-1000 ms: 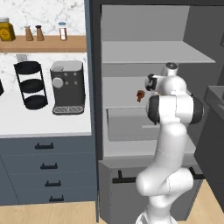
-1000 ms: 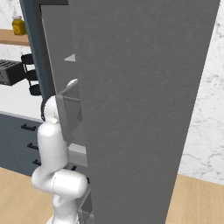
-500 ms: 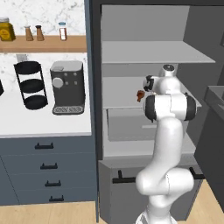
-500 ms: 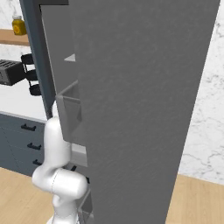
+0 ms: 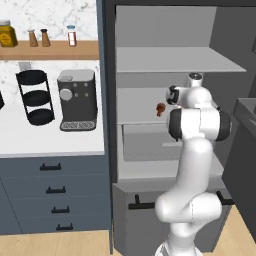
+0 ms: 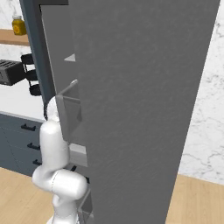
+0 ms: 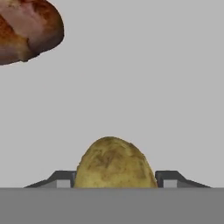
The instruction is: Place one potato and one chicken drumstick in each tupperware on the nearby counter, to pack two identical lunches.
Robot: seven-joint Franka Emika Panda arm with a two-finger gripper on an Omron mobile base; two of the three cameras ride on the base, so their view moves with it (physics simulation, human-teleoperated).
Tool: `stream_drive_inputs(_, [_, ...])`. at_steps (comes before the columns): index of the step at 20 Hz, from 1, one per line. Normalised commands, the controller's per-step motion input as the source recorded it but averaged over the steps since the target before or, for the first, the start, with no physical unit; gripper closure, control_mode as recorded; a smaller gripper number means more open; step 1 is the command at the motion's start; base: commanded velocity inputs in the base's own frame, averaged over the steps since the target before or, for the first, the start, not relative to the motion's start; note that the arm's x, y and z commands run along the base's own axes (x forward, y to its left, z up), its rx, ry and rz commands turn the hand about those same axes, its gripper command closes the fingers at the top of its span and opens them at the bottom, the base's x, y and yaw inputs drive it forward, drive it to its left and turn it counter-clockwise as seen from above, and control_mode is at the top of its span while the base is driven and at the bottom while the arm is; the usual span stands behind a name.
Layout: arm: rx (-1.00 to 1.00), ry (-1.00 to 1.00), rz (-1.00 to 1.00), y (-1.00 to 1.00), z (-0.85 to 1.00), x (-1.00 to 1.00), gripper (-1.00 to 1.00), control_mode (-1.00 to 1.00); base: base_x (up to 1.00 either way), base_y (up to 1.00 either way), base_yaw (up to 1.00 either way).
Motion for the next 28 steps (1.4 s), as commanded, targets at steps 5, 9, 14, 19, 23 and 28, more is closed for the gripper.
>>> stream_drive_inputs(5, [-0.03, -0.12, -0.04, 0.52, 0.0, -1.0, 1.0, -1.0, 0.0, 0.0, 0.0])
stream_drive_inputs(9, [0.0, -0.05, 0.0, 0.49, 0.01, -0.99, 1.0, -1.0, 0.0, 0.0, 0.0])
stream_drive_inputs(14, [0.07, 0.0, -0.03, 0.57, 0.37, -0.95, 1.0, -1.0, 0.0, 0.0, 0.0])
stream_drive_inputs(19, [0.11, 0.05, -0.11, 0.42, 0.76, -0.75, 1.0, -1.0, 0.0, 0.0, 0.0])
stream_drive_inputs(23, [0.18, 0.05, -0.18, 0.35, 0.68, -0.89, 1.0, -1.0, 0.0, 0.0, 0.0])
stream_drive_inputs(28, [0.3, 0.02, -0.11, 0.16, 0.68, -0.85, 1.0, -1.0, 0.0, 0.0, 0.0])
